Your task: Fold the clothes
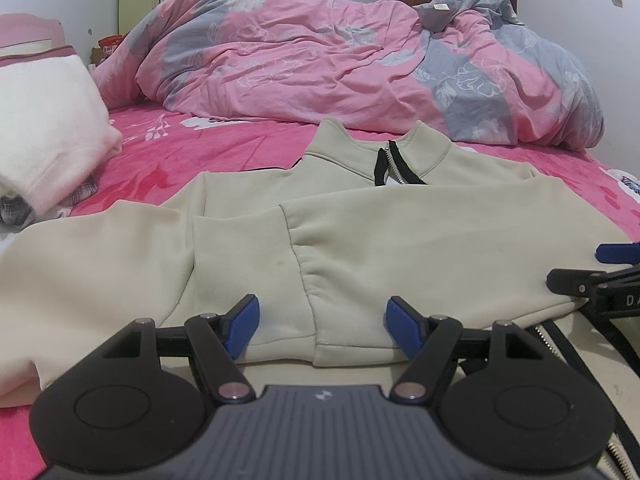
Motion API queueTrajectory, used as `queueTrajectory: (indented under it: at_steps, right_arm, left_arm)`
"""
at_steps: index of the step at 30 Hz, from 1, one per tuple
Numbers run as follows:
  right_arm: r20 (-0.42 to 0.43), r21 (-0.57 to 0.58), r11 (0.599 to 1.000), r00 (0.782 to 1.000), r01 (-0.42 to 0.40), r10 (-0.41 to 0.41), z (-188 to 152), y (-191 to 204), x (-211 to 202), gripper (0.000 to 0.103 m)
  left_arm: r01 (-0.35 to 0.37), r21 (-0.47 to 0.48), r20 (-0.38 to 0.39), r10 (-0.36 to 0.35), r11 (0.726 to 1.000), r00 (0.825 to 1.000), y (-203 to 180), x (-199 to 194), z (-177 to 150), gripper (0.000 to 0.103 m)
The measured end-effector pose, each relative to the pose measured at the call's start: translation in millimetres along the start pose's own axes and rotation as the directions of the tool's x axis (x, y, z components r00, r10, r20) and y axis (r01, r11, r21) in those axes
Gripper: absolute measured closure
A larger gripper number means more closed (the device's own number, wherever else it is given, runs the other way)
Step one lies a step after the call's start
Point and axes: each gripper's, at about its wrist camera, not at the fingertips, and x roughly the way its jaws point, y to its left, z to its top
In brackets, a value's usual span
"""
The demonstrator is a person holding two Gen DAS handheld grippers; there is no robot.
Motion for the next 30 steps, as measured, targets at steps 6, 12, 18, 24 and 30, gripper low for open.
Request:
queueTrajectory:
  at_steps: [6,12,18,24,30]
  right_arm:
    - [-0.002,-0.002,1.0,1.0,0.003,-0.003,0.3,0.8,0.8,0.001]
    - [-0.004,-0.008,1.0,1.0,0.009,-0.009,-0.3,2.0,0.7,0.001]
    - [-0.008,-0.002,1.0,1.0,0.002,-0.002,0.9,0.0,1.3,0.001]
    - [-0.007,-0.002,1.0,1.0,0.003,-0.003,-0.1,0.7,0.6,0.001]
    - [-0.017,-0.017,1.0,1.0,0.015,-0.016,3.5,3.2,0.1,0.001]
  left_arm:
    - [-0.001,0.0,0.001,0.001,1.0,1.0,-0.2,-0.4,-0.5,0.031]
    - [-0.004,0.004,0.001,0.004,1.0,1.0,-0.9,-0.7,-0.3,0.031]
    - [-0.004,0.005,0.001,0.004,1.0,1.0,-0.7,-1.0,-0.3,0.031]
    - [-0.004,0.006,0.002,0.004,1.0,1.0,-0.7,-1.0,-0.2,0.031]
    - [-0.003,0.004,0.002,0.003,1.0,1.0,-0.9,-0.8,-0.3,0.03]
